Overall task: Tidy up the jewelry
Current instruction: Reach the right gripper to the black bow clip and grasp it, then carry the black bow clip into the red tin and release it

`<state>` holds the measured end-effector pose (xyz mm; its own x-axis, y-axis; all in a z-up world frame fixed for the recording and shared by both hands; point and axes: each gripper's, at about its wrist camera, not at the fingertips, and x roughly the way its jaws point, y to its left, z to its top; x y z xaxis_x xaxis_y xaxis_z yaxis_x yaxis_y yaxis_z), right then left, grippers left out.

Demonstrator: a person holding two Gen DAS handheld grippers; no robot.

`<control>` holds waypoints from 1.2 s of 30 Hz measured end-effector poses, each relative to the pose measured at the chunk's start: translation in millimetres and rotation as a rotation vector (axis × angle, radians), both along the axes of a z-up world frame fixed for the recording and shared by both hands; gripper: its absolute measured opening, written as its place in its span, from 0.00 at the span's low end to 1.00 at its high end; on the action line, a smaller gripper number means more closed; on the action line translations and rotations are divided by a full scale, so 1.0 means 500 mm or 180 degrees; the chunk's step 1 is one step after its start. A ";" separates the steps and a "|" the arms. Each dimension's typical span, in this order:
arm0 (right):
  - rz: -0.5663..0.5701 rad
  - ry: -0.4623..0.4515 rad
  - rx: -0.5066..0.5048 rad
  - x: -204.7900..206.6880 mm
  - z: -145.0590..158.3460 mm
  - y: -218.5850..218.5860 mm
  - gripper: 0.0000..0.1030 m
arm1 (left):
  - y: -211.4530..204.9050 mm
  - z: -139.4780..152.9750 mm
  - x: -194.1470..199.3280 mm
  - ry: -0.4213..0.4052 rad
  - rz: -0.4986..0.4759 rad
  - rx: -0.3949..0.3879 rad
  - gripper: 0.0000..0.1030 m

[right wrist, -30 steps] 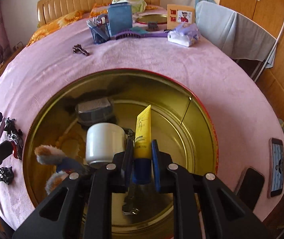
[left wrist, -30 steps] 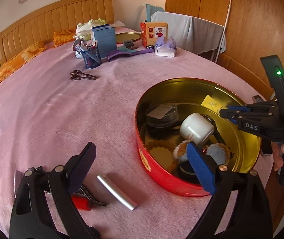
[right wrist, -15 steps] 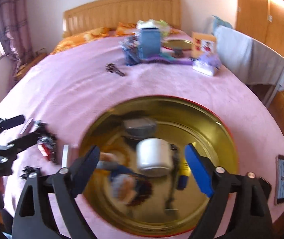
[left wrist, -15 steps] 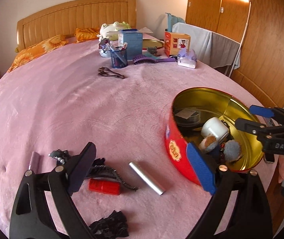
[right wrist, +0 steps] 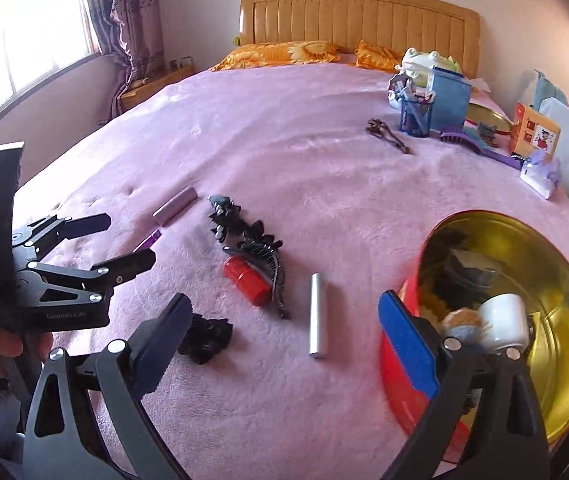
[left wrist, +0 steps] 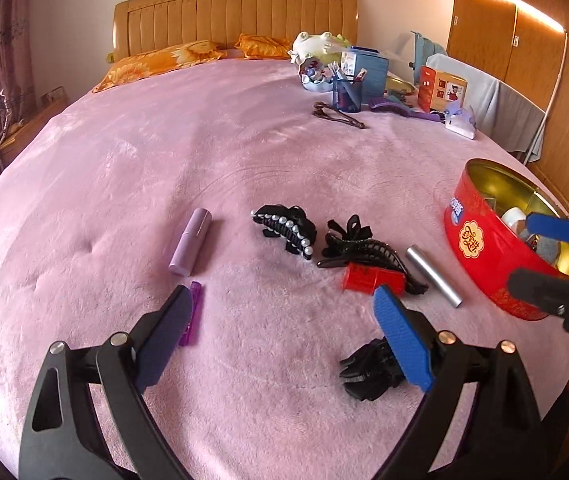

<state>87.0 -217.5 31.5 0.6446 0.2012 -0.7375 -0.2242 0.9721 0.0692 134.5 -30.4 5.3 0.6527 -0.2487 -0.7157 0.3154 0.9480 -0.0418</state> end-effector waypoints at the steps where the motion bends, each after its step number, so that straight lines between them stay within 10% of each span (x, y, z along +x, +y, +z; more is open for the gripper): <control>1: 0.0026 0.0043 -0.0013 0.003 -0.012 0.012 0.93 | 0.007 -0.002 -0.004 -0.0010 0.0009 -0.0004 0.87; 25: 0.0505 0.0402 0.0067 0.008 -0.142 0.164 0.92 | 0.111 -0.065 -0.047 0.0107 0.0126 0.0074 0.87; 26: 0.0507 0.0382 0.0074 0.009 -0.145 0.167 0.80 | 0.112 -0.066 -0.048 0.0110 0.0130 0.0077 0.87; 27: 0.0509 0.0381 0.0055 0.008 -0.146 0.170 0.46 | 0.113 -0.066 -0.050 0.0109 0.0132 0.0079 0.87; 36: 0.0446 0.0273 0.0074 -0.009 -0.103 0.143 0.23 | 0.105 -0.051 -0.052 0.0082 0.0123 0.0060 0.87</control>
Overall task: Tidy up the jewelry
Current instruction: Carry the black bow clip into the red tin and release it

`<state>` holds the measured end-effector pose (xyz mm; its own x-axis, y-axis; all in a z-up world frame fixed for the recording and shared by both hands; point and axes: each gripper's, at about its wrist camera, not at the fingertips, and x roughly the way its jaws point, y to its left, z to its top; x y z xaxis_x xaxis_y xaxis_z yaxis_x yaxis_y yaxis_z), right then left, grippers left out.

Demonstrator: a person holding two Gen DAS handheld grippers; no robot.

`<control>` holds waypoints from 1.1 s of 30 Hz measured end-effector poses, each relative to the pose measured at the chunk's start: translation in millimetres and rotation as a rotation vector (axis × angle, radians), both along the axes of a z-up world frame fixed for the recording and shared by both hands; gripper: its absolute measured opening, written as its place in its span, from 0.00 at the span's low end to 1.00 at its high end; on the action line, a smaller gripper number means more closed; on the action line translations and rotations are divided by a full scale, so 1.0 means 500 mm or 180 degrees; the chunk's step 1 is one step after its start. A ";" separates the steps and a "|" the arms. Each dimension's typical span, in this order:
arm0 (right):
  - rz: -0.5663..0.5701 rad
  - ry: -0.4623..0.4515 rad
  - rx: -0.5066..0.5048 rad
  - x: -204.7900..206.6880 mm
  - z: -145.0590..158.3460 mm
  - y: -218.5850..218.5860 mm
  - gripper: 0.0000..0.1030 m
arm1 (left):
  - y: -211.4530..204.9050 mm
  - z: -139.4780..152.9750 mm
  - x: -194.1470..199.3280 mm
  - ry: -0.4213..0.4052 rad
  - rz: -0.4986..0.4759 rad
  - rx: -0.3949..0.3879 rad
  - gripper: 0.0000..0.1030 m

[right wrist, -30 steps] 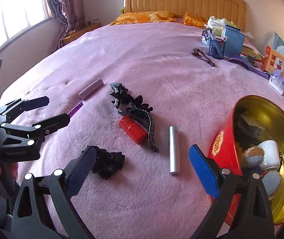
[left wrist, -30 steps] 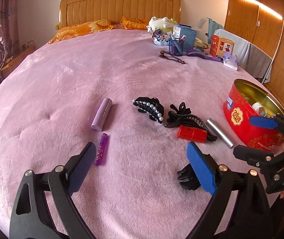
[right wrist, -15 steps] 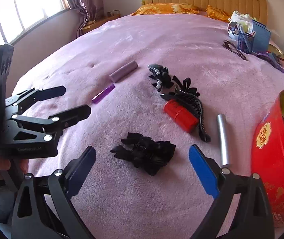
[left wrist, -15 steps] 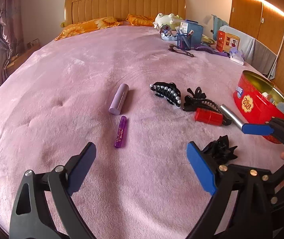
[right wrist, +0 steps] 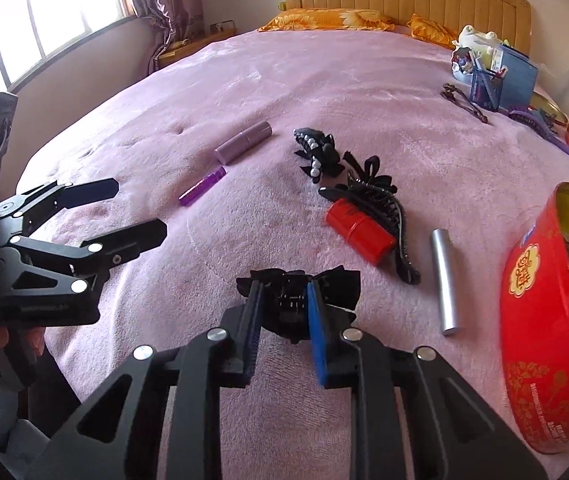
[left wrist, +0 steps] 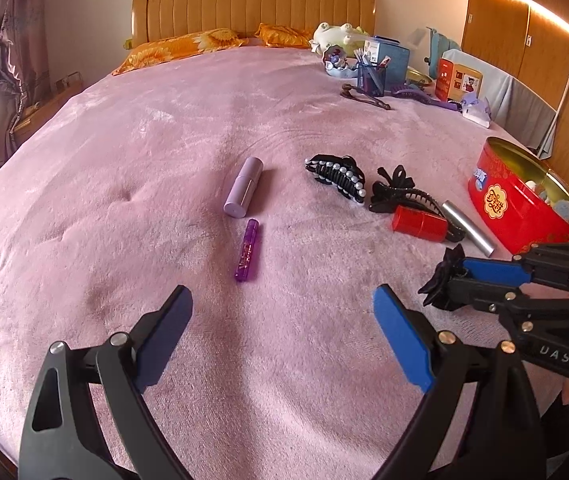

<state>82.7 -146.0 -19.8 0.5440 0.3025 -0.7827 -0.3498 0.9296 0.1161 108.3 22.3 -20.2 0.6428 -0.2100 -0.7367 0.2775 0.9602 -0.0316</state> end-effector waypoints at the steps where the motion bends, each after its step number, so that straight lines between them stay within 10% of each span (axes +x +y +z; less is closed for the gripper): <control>1: -0.0015 -0.0027 0.0013 -0.003 0.009 -0.007 0.23 | -0.004 0.003 -0.001 -0.0006 -0.0016 -0.0001 0.87; 21: -0.0954 -0.0627 -0.0153 -0.020 0.164 -0.317 0.22 | -0.272 0.116 0.048 -0.0225 -0.0739 -0.0066 0.87; 33: -0.1838 0.0295 -0.0444 0.154 0.069 -0.558 0.22 | -0.525 0.120 0.201 0.0003 -0.0943 0.0157 0.87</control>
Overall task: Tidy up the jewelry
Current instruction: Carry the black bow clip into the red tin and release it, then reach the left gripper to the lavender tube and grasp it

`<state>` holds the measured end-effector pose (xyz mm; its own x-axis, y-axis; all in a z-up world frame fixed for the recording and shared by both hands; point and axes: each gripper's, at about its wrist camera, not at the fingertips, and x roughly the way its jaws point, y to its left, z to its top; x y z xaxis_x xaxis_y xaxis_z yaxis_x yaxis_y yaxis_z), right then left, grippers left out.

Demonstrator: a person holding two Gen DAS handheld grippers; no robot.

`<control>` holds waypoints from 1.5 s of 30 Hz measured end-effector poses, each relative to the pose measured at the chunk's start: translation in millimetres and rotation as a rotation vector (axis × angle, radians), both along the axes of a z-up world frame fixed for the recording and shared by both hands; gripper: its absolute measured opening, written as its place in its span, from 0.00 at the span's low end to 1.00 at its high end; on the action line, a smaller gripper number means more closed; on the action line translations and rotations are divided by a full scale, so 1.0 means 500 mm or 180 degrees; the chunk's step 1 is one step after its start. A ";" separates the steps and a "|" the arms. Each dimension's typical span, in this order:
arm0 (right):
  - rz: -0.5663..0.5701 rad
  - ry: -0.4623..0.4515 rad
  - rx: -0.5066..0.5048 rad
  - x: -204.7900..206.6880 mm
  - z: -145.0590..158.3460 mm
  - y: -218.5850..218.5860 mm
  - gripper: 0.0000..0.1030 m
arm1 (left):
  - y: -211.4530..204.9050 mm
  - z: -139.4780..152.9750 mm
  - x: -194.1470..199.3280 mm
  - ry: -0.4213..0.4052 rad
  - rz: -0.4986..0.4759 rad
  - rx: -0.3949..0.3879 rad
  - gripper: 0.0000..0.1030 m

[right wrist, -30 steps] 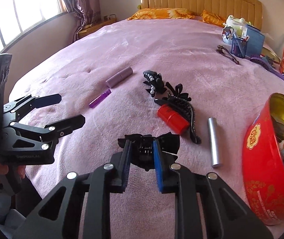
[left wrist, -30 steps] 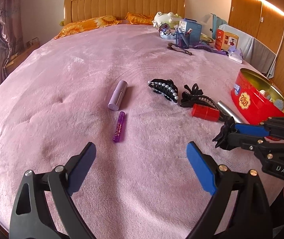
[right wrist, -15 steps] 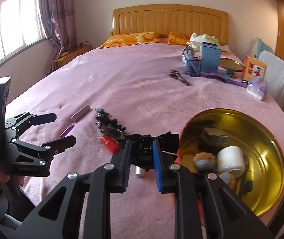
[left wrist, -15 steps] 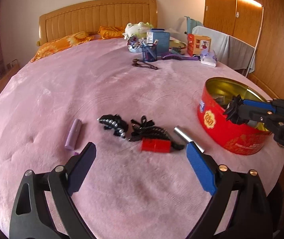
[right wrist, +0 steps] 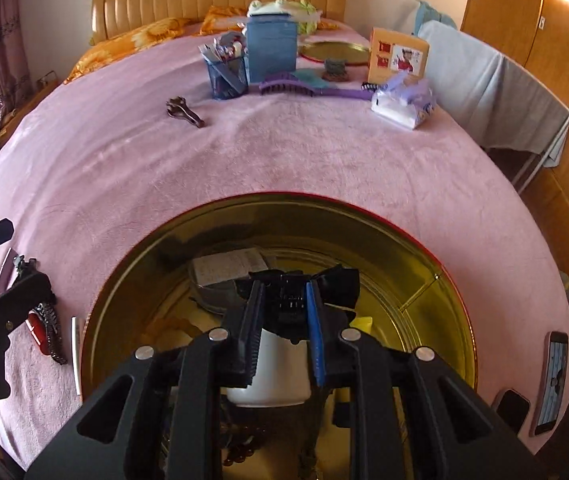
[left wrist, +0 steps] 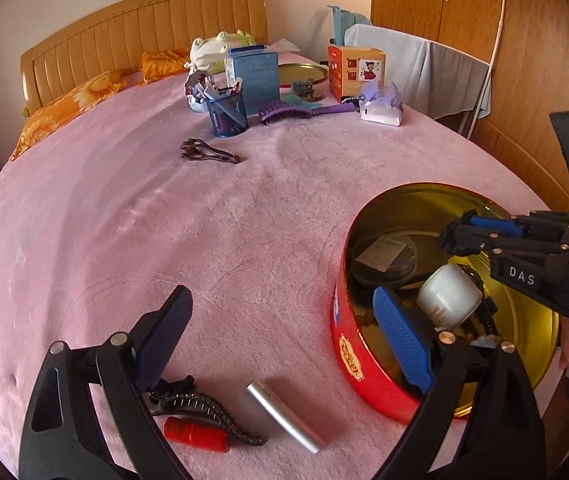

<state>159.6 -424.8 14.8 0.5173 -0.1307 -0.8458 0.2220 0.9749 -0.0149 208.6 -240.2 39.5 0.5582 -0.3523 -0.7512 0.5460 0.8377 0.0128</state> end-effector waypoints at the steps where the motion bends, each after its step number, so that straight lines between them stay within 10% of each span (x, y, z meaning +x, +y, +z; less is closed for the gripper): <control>1: -0.0023 0.0084 0.0091 0.007 -0.010 -0.011 0.24 | -0.004 -0.004 0.007 0.0031 0.0013 0.0006 0.87; 11: -0.0095 -0.0322 0.0182 -0.038 0.041 0.003 0.90 | 0.091 -0.011 -0.006 -0.0013 0.0096 0.0030 0.87; 26: 0.1113 -0.0791 0.0404 -0.054 0.085 0.355 0.93 | 0.465 -0.109 0.035 0.0106 0.0959 0.0127 0.87; 36: 0.1445 -0.0623 0.0470 -0.046 0.021 0.485 0.93 | 0.499 -0.192 0.091 0.0144 0.0990 0.0498 0.87; 39: 0.1452 -0.0615 0.0481 -0.049 0.019 0.485 0.93 | 0.488 -0.212 0.091 0.0264 0.0814 0.0460 0.60; 41: 0.1436 -0.0624 0.0485 -0.055 0.018 0.480 0.93 | 0.478 -0.208 0.082 0.0242 0.0714 0.0445 0.23; 45: 0.1362 -0.0672 0.0537 -0.066 0.025 0.454 0.93 | 0.468 -0.177 0.066 0.0151 0.0698 0.0298 0.22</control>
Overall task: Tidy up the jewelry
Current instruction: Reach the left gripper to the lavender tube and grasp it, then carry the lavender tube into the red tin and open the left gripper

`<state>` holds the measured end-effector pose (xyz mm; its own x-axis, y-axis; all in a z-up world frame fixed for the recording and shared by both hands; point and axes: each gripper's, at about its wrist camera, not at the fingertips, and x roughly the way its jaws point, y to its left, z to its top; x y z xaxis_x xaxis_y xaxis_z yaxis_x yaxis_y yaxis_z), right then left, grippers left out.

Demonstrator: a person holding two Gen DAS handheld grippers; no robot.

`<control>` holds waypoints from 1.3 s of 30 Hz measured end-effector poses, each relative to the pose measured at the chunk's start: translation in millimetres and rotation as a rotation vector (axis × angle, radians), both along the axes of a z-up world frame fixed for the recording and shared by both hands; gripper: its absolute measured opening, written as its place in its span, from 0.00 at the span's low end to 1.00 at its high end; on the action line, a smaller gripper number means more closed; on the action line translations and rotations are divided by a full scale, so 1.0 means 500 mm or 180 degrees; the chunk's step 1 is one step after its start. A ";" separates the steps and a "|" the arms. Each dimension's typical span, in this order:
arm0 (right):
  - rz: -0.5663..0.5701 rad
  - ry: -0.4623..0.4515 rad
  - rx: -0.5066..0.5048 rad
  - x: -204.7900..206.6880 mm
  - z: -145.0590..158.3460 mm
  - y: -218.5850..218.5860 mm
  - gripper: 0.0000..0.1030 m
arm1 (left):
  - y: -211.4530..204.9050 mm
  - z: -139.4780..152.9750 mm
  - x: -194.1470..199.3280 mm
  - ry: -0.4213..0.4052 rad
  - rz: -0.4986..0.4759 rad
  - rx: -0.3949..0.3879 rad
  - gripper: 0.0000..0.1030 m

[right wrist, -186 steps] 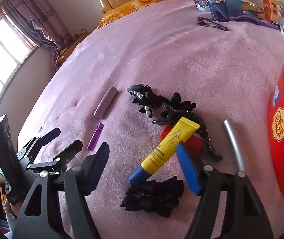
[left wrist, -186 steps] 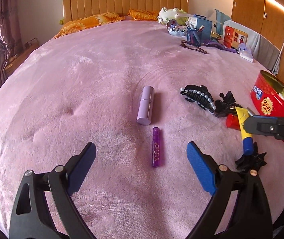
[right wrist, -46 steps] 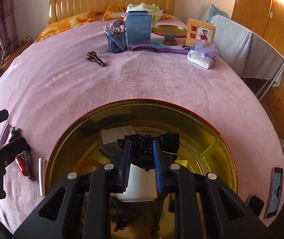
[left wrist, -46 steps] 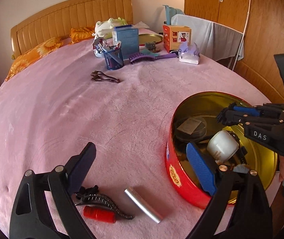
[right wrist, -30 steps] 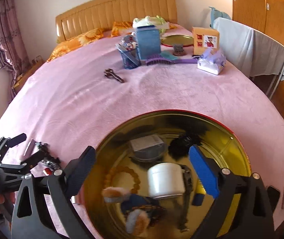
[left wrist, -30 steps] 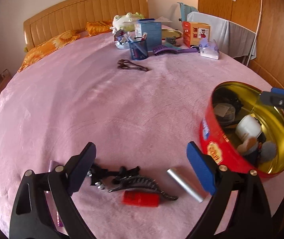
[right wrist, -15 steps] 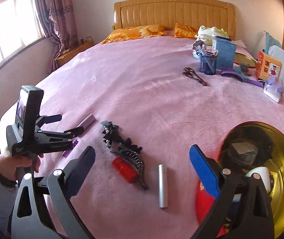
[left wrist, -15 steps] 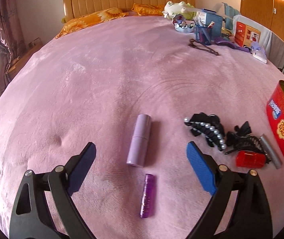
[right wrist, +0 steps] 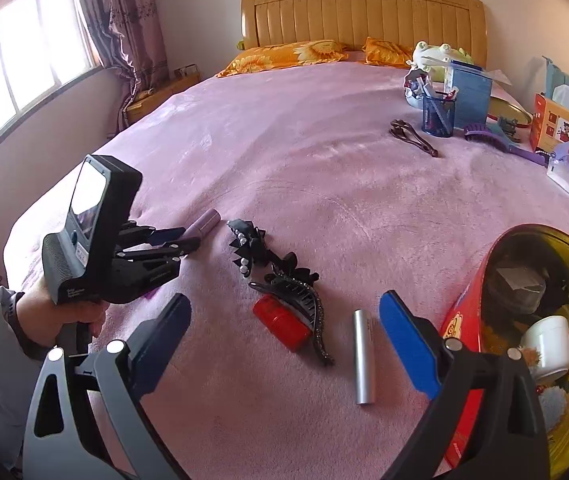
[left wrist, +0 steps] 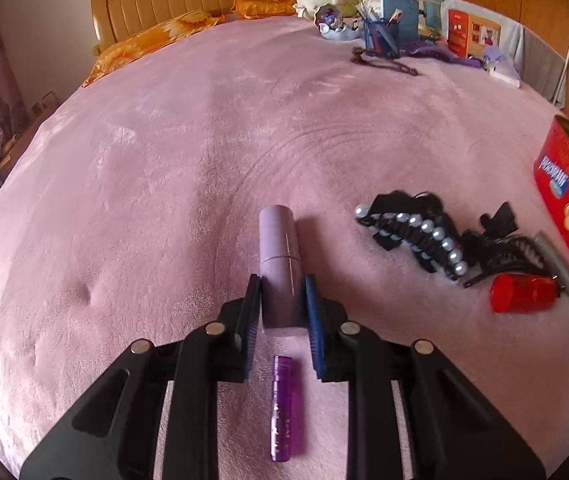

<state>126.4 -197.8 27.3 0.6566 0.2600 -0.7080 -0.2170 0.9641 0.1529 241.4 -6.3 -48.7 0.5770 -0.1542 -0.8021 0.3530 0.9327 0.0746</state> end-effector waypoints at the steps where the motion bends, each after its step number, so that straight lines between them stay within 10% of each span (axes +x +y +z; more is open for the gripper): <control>1: -0.0025 -0.0022 0.0020 -0.005 0.004 -0.009 0.93 | -0.003 0.016 -0.005 -0.0038 -0.0002 -0.0070 0.21; 14: -0.0770 -0.0295 0.0056 -0.084 0.058 -0.278 0.93 | -0.280 0.210 -0.105 -0.0520 -0.0923 -0.0416 0.21; 31: -0.1264 0.0000 -0.0061 -0.162 -0.006 -0.503 0.93 | -0.606 0.112 -0.155 -0.0042 -0.1551 -0.0159 0.22; 33: -0.1272 -0.0016 -0.0041 -0.166 -0.003 -0.505 0.93 | -0.603 0.112 -0.159 -0.0073 -0.1502 -0.0142 0.34; 35: -0.1281 -0.0036 -0.0005 -0.170 0.000 -0.504 0.93 | -0.596 0.119 -0.167 -0.0172 -0.1456 -0.0137 0.67; 39: -0.1257 -0.0074 0.0053 -0.174 0.015 -0.486 0.93 | -0.555 0.137 -0.189 -0.0331 -0.1434 -0.0151 0.75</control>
